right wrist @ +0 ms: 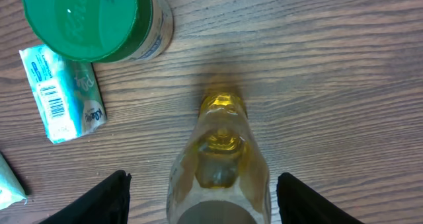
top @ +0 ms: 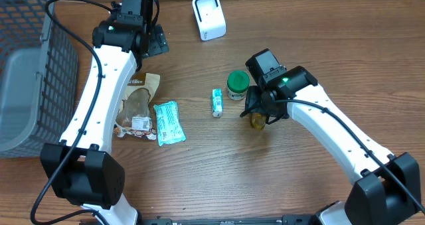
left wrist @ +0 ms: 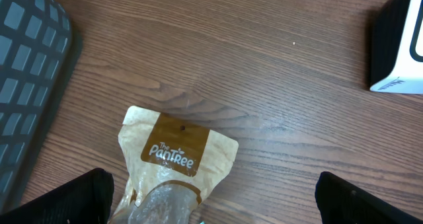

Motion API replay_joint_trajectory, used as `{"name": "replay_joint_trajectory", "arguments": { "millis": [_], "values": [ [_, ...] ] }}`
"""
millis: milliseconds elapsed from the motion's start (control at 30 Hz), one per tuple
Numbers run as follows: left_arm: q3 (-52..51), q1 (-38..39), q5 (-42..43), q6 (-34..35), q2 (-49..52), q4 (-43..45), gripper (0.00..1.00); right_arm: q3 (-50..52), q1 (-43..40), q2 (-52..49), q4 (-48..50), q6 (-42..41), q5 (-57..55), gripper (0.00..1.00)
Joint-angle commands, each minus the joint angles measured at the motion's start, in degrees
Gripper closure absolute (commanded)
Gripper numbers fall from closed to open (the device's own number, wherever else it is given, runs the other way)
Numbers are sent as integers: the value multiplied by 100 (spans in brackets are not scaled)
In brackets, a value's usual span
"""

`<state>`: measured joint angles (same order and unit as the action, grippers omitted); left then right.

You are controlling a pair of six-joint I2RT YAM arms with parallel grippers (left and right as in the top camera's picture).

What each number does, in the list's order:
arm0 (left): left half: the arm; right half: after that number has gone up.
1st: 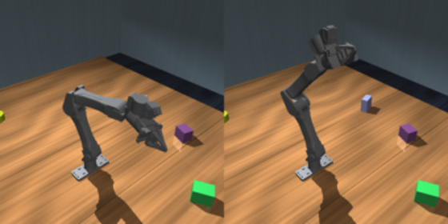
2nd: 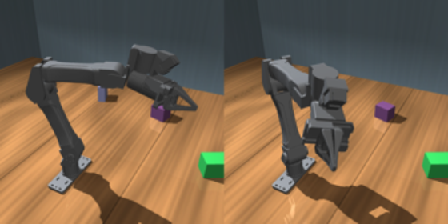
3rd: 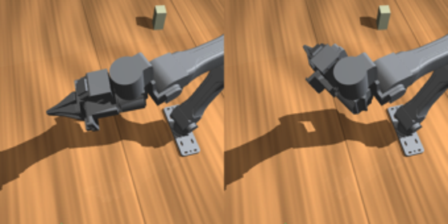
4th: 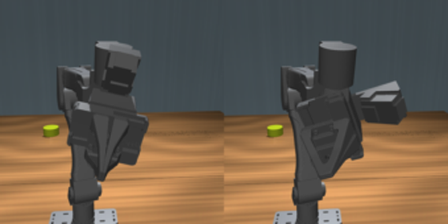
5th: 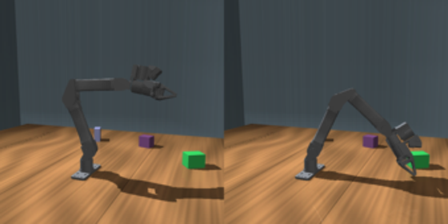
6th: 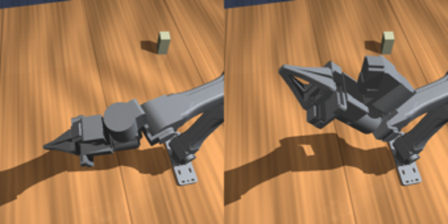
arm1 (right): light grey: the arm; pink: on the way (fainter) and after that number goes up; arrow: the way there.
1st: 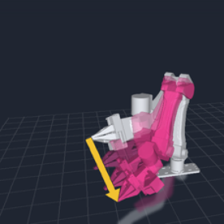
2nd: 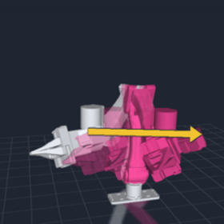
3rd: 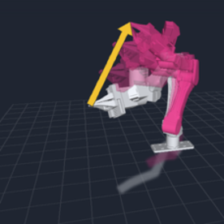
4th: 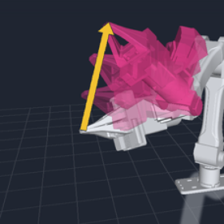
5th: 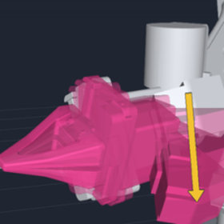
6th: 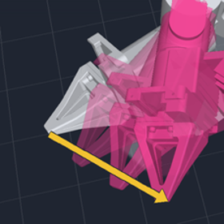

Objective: Scan the item barcode
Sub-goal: 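Lift the yellow bottle and tilt it sideways with the right gripper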

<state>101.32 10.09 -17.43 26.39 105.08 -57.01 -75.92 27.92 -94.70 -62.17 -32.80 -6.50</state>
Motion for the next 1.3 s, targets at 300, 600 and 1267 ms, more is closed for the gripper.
{"name": "replay_joint_trajectory", "arguments": {
  "millis": [300, 600, 1267],
  "values": [
    [70, 17, -98, -66, -83, 24, 0, 310, 35, -81, 289, -13, -166, 37],
    [70, 17, -98, -66, -83, 24, 0, 313, 33, -81, 341, -13, -186, 60],
    [70, 17, -98, -66, -83, 24, 0, -479, -1644, 697, 448, 2457, 6955, 76]
  ]
}}
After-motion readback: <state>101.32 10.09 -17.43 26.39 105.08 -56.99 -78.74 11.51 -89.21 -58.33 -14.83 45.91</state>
